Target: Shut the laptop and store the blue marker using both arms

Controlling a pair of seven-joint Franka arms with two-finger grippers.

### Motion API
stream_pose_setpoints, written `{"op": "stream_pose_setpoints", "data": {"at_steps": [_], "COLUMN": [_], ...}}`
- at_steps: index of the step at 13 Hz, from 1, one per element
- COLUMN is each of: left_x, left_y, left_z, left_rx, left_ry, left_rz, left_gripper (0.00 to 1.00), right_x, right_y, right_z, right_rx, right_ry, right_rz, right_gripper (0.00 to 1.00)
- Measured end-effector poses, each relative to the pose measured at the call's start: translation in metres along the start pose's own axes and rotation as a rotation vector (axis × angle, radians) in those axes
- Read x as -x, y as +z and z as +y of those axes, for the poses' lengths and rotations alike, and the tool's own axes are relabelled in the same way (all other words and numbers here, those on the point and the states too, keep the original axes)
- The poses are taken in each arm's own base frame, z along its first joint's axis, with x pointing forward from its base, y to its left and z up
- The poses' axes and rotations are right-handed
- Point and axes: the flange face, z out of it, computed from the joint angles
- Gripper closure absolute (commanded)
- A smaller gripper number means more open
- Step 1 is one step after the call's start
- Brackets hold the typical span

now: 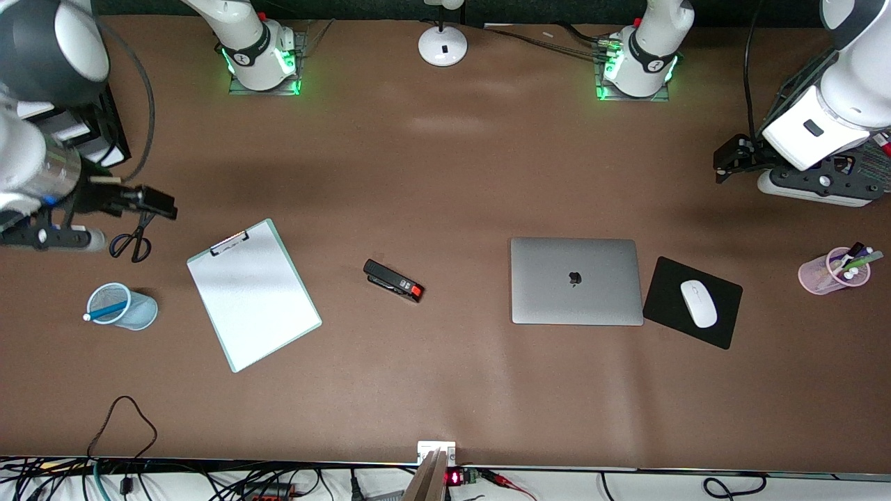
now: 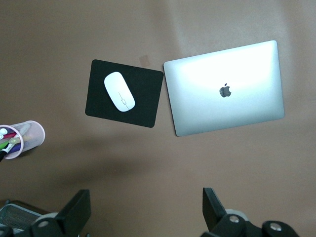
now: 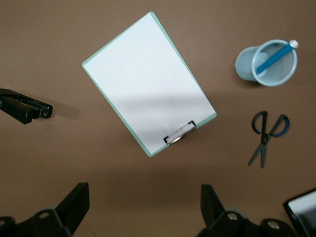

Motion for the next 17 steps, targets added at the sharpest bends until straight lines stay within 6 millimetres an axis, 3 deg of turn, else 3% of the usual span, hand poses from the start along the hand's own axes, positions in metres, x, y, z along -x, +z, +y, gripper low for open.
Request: {"op": "stream_pose_setpoints", "data": {"at_steps": [5, 8, 17], "left_x": [0.000, 0.000, 0.000], "left_y": [0.000, 0.000, 0.000], "left_z": [0.002, 0.002, 0.002], "left_rx": [0.000, 0.001, 0.001], "left_ry": [0.003, 0.003, 0.003], "left_rz": [-0.001, -0.003, -0.005], "left_gripper": [0.00, 0.00, 0.00], "right_x": [0.048, 0.066, 0.064], "right_y": [-0.035, -0.038, -0.052], "right_z": [0.017, 0.021, 0.024], "right_rx": [-0.001, 0.005, 0.003], "right_ry": [0.015, 0.042, 0.065], "right_rz": [0.053, 0.063, 0.091], "right_gripper": [0.00, 0.00, 0.00]}}
